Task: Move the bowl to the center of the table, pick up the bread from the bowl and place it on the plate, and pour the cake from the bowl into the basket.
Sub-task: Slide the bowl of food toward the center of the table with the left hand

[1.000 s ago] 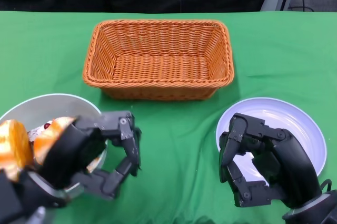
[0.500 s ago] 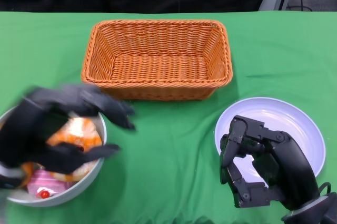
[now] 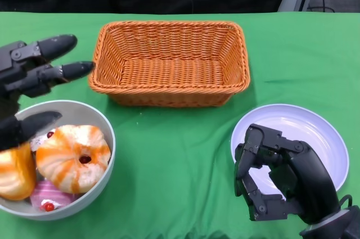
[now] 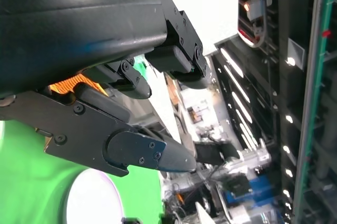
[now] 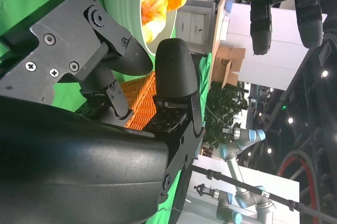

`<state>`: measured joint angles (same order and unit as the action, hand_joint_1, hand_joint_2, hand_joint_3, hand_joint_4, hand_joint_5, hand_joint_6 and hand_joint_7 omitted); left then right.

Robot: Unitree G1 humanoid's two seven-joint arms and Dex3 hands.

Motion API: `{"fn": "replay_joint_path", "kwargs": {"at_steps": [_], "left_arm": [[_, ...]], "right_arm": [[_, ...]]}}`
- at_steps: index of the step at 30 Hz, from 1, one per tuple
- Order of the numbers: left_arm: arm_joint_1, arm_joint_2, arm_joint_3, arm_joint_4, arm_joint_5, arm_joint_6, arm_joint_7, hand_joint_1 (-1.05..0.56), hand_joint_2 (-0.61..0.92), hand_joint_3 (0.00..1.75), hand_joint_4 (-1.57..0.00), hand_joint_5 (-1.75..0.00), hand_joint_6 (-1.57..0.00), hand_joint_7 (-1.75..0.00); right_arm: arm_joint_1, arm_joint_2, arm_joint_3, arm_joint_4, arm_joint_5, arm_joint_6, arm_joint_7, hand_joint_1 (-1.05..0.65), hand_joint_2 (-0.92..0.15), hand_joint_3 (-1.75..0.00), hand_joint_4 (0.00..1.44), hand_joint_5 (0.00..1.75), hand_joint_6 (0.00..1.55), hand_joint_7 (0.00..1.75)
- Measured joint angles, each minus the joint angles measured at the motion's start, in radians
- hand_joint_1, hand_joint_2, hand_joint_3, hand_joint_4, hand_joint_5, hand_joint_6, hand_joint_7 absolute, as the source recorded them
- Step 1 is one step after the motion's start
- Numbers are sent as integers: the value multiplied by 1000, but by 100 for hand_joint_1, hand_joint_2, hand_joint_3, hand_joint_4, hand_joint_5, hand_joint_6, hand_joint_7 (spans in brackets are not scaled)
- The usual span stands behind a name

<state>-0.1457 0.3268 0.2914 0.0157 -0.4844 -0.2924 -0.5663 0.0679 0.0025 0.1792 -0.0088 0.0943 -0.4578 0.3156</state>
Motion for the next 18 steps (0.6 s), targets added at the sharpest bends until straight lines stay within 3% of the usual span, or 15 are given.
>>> {"fn": "replay_joint_path", "kwargs": {"at_steps": [9,18], "left_arm": [[-72,-44,29,274,191,-11,256,-65,92,29,-45,0,-42,0],[-157,-49,35,482,264,-23,356,-70,92,35,-43,0,-39,0]], "right_arm": [[-4,4,-2,12,-1,-15,-3,-9,-44,-135,88,175,68,167],[-4,3,-1,25,-1,-26,0,-9,-43,-134,87,175,68,166]]}}
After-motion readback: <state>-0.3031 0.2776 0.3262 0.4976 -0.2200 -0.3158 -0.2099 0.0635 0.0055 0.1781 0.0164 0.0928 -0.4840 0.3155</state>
